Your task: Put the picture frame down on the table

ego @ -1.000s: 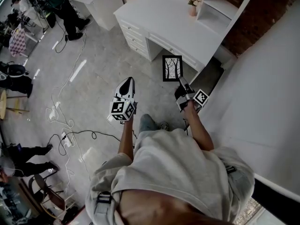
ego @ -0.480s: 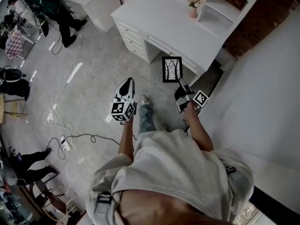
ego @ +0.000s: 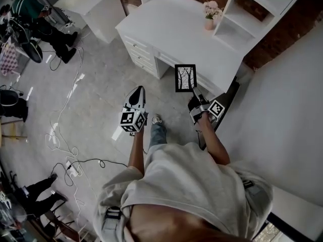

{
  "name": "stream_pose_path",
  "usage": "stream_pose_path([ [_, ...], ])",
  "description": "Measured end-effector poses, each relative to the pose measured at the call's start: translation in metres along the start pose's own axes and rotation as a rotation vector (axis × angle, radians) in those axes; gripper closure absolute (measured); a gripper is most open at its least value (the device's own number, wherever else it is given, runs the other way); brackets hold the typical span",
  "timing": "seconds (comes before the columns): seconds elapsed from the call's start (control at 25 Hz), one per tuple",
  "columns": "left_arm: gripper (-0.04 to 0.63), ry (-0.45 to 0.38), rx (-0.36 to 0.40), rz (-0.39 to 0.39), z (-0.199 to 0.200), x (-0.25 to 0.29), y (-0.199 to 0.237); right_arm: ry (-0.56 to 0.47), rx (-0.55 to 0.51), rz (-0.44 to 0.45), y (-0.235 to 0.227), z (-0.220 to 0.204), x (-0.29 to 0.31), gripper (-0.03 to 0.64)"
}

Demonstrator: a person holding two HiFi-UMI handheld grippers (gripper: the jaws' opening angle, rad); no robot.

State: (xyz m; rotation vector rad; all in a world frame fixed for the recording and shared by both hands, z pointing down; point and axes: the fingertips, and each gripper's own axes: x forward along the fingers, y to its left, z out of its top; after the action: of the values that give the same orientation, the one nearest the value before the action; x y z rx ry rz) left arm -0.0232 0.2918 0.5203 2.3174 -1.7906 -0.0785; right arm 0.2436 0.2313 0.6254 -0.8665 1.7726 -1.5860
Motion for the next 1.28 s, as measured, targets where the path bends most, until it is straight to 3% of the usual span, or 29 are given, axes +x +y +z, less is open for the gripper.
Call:
stream_pose_path([
  [0.8,0.578,-0.005,0.001,-0.055,0.067,0.131,0.163,-0.053,-0.018,-0.012,0.018,-0.001,0.200,0.532],
  [1.28,0.578,0.005,-0.006,-0.086,0.072,0.166,0.211,-0.062,-0.028,-0.026,0.013,-0.011,0.251,0.532],
])
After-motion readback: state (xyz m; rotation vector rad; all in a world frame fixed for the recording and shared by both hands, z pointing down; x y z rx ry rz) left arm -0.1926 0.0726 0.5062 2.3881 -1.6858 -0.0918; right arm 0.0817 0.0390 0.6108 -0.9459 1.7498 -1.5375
